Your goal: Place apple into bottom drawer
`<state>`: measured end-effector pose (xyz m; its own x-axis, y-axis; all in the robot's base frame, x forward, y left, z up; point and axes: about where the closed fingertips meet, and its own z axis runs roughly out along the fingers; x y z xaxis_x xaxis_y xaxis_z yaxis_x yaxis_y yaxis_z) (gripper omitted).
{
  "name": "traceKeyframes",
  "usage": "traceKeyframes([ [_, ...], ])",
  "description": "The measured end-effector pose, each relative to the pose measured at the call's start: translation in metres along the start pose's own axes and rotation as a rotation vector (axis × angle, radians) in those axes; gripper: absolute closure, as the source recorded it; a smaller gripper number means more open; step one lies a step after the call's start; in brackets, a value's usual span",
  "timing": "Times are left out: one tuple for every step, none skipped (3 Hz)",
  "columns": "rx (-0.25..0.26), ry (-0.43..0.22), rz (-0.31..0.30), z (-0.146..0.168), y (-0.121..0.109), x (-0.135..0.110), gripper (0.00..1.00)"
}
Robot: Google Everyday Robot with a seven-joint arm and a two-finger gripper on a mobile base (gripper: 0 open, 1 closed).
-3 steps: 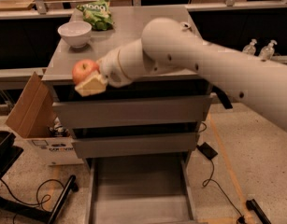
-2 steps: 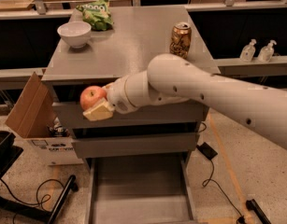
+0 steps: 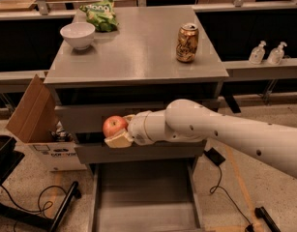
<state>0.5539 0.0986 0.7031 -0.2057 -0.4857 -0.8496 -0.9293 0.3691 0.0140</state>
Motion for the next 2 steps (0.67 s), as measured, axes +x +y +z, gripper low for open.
traceKeyframes([
  [-0.003,-0.001,0.001,0.002,0.001,0.000,1.00],
  [-0.021,0.006,0.075,0.027,0.019,0.036,1.00],
])
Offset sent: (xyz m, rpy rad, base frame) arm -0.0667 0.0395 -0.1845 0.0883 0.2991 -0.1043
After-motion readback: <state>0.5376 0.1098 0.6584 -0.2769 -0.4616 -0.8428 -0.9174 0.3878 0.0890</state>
